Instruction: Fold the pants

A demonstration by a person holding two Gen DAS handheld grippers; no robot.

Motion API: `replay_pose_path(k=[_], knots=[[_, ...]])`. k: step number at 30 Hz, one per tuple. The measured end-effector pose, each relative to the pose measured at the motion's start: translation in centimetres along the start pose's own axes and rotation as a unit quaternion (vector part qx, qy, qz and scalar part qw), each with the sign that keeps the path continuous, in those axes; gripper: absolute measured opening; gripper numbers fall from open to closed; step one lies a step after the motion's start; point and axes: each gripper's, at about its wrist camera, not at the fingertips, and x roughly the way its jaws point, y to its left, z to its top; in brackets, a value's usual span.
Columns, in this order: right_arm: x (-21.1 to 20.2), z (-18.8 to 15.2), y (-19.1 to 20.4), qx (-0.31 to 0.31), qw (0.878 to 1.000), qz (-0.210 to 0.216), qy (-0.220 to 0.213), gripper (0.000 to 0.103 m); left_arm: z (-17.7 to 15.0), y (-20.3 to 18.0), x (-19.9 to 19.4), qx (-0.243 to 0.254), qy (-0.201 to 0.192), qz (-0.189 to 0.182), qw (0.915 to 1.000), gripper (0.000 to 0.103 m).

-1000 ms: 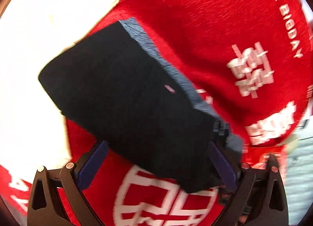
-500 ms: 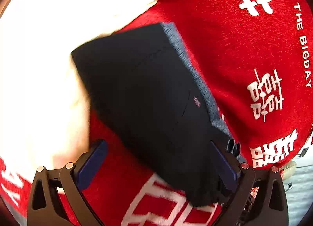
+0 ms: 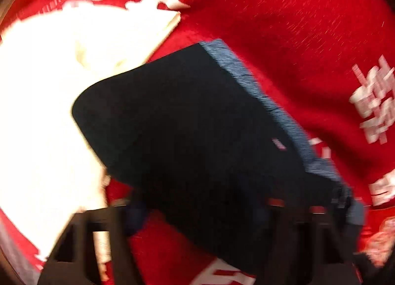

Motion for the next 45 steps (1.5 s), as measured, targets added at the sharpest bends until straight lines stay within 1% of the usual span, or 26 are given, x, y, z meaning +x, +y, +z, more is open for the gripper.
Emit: replay_pose_path(k=[1, 2, 3, 5, 6, 8, 10, 11, 12, 13, 14, 15, 16, 17, 19, 21, 23, 24, 25, 26, 27, 30, 33, 37, 42, 45], knots=[[-0.8, 0.9, -0.1, 0.002, 1.000, -0.001, -0.001, 0.084, 0.0, -0.3, -0.3, 0.007, -0.007, 0.007, 0.9999, 0.036], [-1.3, 1.6, -0.2, 0.004, 1.000, -0.001, -0.001, 0.084, -0.1, -0.8, -0.8, 0.024, -0.016, 0.019, 0.9994, 0.033], [-2.1, 2.6, -0.3, 0.007, 1.000, 0.003, -0.001, 0.084, -0.4, -1.7, -1.3, 0.051, -0.027, 0.035, 0.9977, 0.032], [-3.8, 5.9, -0.4, 0.015, 0.999, 0.029, 0.007, 0.084, -1.3, -3.4, -2.4, 0.109, -0.052, 0.070, 0.9902, 0.032], [-4.3, 6.9, -0.3, 0.015, 0.999, 0.037, 0.013, 0.084, -1.8, -4.7, -2.7, 0.143, -0.066, 0.093, 0.9832, 0.032], [-5.1, 10.8, 0.9, 0.006, 0.996, 0.071, 0.044, 0.085, -2.9, -6.5, -3.0, 0.198, -0.086, 0.126, 0.9682, 0.031], [-5.4, 14.1, 2.6, -0.012, 0.992, 0.106, 0.062, 0.088, -3.8, -7.7, -3.2, 0.239, -0.103, 0.148, 0.9542, 0.031], [-5.4, 14.1, 2.6, -0.012, 0.992, 0.106, 0.062, 0.088, -4.2, -8.2, -3.4, 0.257, -0.110, 0.155, 0.9476, 0.031], [-5.0, 16.9, 5.0, -0.027, 0.986, 0.140, 0.089, 0.089, -4.5, -8.6, -3.5, 0.267, -0.114, 0.159, 0.9434, 0.031], [-4.4, 18.7, 6.7, -0.035, 0.979, 0.164, 0.113, 0.089, -4.7, -9.0, -3.5, 0.275, -0.118, 0.162, 0.9402, 0.031], [-3.9, 19.4, 7.7, -0.041, 0.976, 0.176, 0.125, 0.090, -5.0, -9.4, -3.6, 0.286, -0.121, 0.166, 0.9361, 0.031], [-3.2, 20.8, 9.6, -0.056, 0.972, 0.180, 0.139, 0.093, -5.1, -9.6, -3.5, 0.291, -0.122, 0.169, 0.9338, 0.031], [-2.8, 21.5, 11.0, -0.073, 0.971, 0.175, 0.143, 0.098, -5.2, -9.7, -3.3, 0.295, -0.124, 0.171, 0.9320, 0.031], [-2.2, 22.1, 12.5, -0.094, 0.969, 0.171, 0.151, 0.099, -5.3, -9.8, -3.3, 0.299, -0.127, 0.173, 0.9300, 0.031], [-0.2, 23.4, 16.1, -0.139, 0.962, 0.152, 0.180, 0.100, -4.9, -9.7, -3.1, 0.300, -0.129, 0.173, 0.9293, 0.031], [1.2, 23.6, 18.0, -0.167, 0.955, 0.140, 0.202, 0.100, -5.0, -9.6, -3.1, 0.299, -0.132, 0.173, 0.9292, 0.031], [3.6, 23.7, 19.3, -0.179, 0.947, 0.124, 0.237, 0.100, -5.1, -9.5, -3.0, 0.299, -0.135, 0.173, 0.9288, 0.031], [4.8, 23.5, 19.5, -0.177, 0.943, 0.122, 0.255, 0.093, -5.1, -9.5, -3.0, 0.299, -0.136, 0.173, 0.9287, 0.031], [5.9, 23.2, 19.2, -0.168, 0.939, 0.122, 0.274, 0.060, -5.2, -9.4, -3.0, 0.298, -0.136, 0.173, 0.9288, 0.032], [6.6, 22.9, 18.6, -0.150, 0.938, 0.126, 0.284, 0.030, -5.2, -9.6, -2.7, 0.296, -0.127, 0.167, 0.9319, 0.032], [6.6, 22.9, 18.1, -0.142, 0.940, 0.132, 0.279, 0.017, -5.4, -9.6, -2.5, 0.295, -0.127, 0.168, 0.9320, 0.032], [4.0, 22.2, 16.6, -0.159, 0.949, 0.152, 0.226, 0.016, -5.7, -10.1, -3.9, 0.304, -0.138, 0.144, 0.9316, 0.032], [0.1, 20.8, 13.6, -0.149, 0.956, 0.185, 0.173, 0.016, -6.1, -11.1, -6.2, 0.315, -0.150, 0.107, 0.9309, 0.032], [-5.1, 18.3, 7.6, -0.097, 0.961, 0.234, 0.113, 0.016, -7.2, -14.2, -9.4, 0.349, -0.159, 0.056, 0.9218, 0.032], [-10.5, 14.0, -1.0, -0.023, 0.961, 0.273, 0.036, 0.016, -9.7, -19.5, -12.6, 0.405, -0.159, 0.005, 0.9005, 0.032], [-12.9, 10.1, -6.7, 0.032, 0.958, 0.284, 0.000, 0.017, -12.3, -23.4, -13.4, 0.445, -0.151, -0.018, 0.8825, 0.032]])
